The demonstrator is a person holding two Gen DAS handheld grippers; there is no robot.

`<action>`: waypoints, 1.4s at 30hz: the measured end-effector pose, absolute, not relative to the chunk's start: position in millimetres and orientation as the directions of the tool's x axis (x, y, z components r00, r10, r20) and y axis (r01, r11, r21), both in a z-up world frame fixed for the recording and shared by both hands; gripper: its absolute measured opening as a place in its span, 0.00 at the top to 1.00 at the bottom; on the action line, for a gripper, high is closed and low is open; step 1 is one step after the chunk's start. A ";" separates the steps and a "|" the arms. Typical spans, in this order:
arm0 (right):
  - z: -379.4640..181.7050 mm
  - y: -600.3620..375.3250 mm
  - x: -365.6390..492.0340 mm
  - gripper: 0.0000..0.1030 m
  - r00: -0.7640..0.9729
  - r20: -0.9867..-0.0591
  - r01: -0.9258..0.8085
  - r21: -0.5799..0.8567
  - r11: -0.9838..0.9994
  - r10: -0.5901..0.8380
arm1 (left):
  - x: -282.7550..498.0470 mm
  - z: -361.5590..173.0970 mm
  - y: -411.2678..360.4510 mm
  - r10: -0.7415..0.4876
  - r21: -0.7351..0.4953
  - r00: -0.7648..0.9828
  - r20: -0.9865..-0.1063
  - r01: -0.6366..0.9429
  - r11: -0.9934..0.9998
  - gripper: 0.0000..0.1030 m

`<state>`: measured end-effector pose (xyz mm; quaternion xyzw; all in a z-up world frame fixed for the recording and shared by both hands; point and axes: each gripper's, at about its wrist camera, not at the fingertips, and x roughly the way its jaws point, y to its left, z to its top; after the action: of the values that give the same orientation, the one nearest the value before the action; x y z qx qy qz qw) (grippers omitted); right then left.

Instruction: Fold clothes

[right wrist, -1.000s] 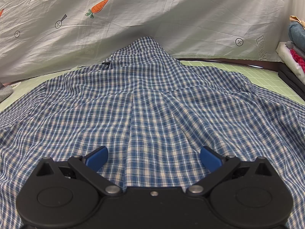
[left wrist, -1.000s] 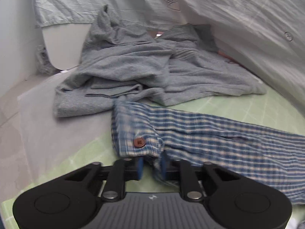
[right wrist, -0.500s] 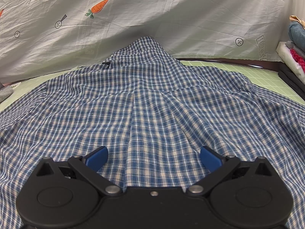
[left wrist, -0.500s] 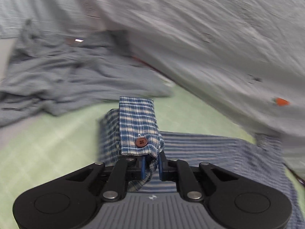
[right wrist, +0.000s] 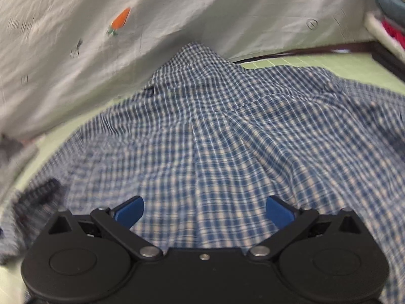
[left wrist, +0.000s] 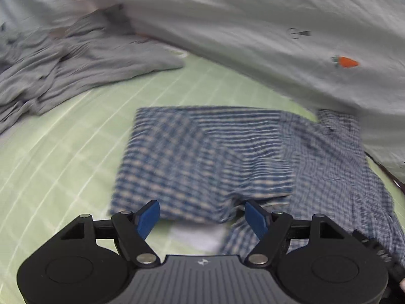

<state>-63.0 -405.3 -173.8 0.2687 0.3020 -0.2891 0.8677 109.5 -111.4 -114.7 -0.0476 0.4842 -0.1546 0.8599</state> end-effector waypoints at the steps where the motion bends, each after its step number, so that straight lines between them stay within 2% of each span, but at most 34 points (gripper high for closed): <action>1: -169.6 -404.7 -60.5 0.00 0.669 -0.671 0.652 0.326 0.685 -0.318 | 109.9 -117.2 -106.2 -0.296 -0.224 0.481 -0.825 0.202 0.953 0.27; 4: -158.4 -401.8 -49.3 0.00 0.737 -0.636 0.593 0.448 0.669 -0.227 | 110.4 -121.9 -90.8 -0.262 -0.206 0.474 -0.841 0.169 0.964 0.26; 10: -156.1 -392.8 -7.2 0.00 0.834 -0.549 0.439 0.721 0.536 0.054 | 113.2 -132.2 -81.6 -0.235 -0.187 0.446 -0.864 0.150 0.971 0.26; 16: -182.2 -387.6 29.7 0.01 0.839 -0.489 0.420 0.861 0.287 0.239 | 116.2 -138.2 -84.7 -0.229 -0.176 0.437 -0.870 0.160 0.971 0.22; 22: -201.1 -376.3 56.2 0.33 0.799 -0.490 0.439 0.872 0.218 0.349 | 121.6 -144.4 -85.9 -0.221 -0.172 0.429 -0.876 0.149 0.974 0.20; 24: -203.8 -372.6 60.3 0.47 0.801 -0.470 0.428 0.883 0.195 0.370 | 124.1 -145.2 -87.3 -0.214 -0.164 0.433 -0.876 0.150 0.975 0.19; 26: -205.7 -369.5 65.7 0.56 0.792 -0.481 0.435 0.877 0.205 0.375 | 126.6 -145.4 -88.7 -0.208 -0.155 0.436 -0.876 0.154 0.976 0.18; 29: -206.5 -367.6 73.7 0.60 0.777 -0.508 0.451 0.861 0.234 0.372 | 128.1 -145.6 -90.6 -0.199 -0.140 0.441 -0.875 0.162 0.977 0.17; 30: -207.6 -367.0 75.6 0.75 0.777 -0.506 0.450 0.862 0.232 0.375 | 128.0 -145.7 -91.4 -0.195 -0.134 0.443 -0.875 0.165 0.977 0.17; 32: -206.6 -365.0 76.9 0.97 0.777 -0.500 0.436 0.865 0.246 0.382 | 127.4 -145.8 -92.5 -0.188 -0.123 0.446 -0.875 0.171 0.978 0.17; 36: -194.3 -363.4 65.7 0.98 0.808 -0.460 0.382 0.885 0.267 0.367 | 125.8 -145.5 -92.5 -0.179 -0.116 0.440 -0.880 0.167 0.979 0.17; 42: -175.0 -385.8 7.7 0.98 0.903 -0.340 0.312 0.939 0.143 0.264 | 113.1 -137.2 -95.2 -0.188 -0.117 0.441 -0.878 0.183 0.976 0.17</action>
<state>7.7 -385.8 -175.0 0.6543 0.2200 -0.0165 0.7234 113.1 -95.2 -137.2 -0.0025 0.5175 -0.1092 0.8487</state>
